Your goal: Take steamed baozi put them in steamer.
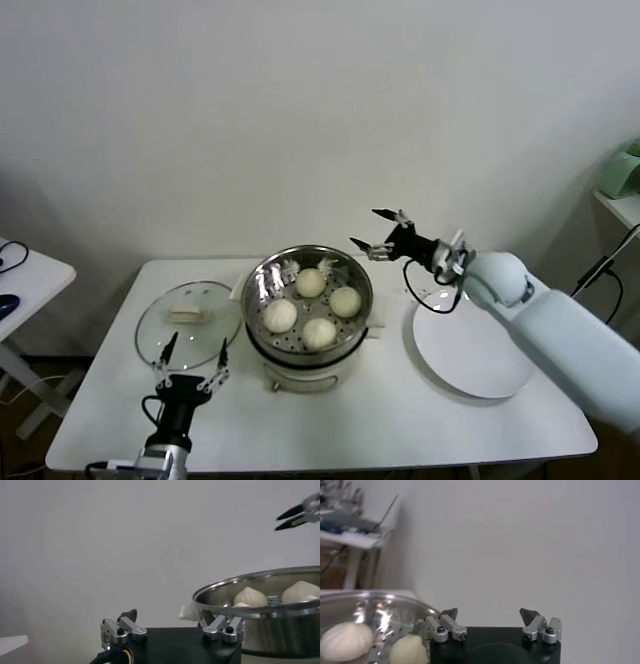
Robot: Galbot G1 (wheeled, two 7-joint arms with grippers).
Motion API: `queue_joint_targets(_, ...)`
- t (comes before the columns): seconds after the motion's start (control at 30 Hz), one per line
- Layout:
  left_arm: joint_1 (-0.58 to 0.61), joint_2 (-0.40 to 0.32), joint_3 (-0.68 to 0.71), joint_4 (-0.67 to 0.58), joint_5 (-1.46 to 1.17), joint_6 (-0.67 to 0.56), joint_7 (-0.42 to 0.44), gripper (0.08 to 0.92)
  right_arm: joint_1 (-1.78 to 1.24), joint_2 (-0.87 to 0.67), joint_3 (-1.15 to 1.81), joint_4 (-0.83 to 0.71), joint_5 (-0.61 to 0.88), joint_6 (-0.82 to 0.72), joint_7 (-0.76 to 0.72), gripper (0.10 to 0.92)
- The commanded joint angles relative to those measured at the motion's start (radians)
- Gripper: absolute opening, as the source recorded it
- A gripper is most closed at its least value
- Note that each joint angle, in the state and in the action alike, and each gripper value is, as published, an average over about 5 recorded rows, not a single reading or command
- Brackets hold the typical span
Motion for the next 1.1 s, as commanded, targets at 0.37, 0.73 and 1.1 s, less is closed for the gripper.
queue_joint_targets(0.37,-0.006,-0.011,-0.007,0.019,0.024,0.029,-0.02,0.823,-0.994,0.51,0.914,0.256,-0.245,0.209,0.037,0.823)
queue_joint_targets(0.73,-0.011,-0.008,-0.017,0.019,0.017,0.035,-0.017,0.823,-1.126,0.577,0.971,0.261,-0.214,0.244,0.009,0.823)
queue_joint_targets(1.1,-0.007,-0.005,-0.039,0.012,-0.026,0.044,0.008,0.823,-1.129,0.576,0.957,0.262,-0.229,0.25,0.005,0.823)
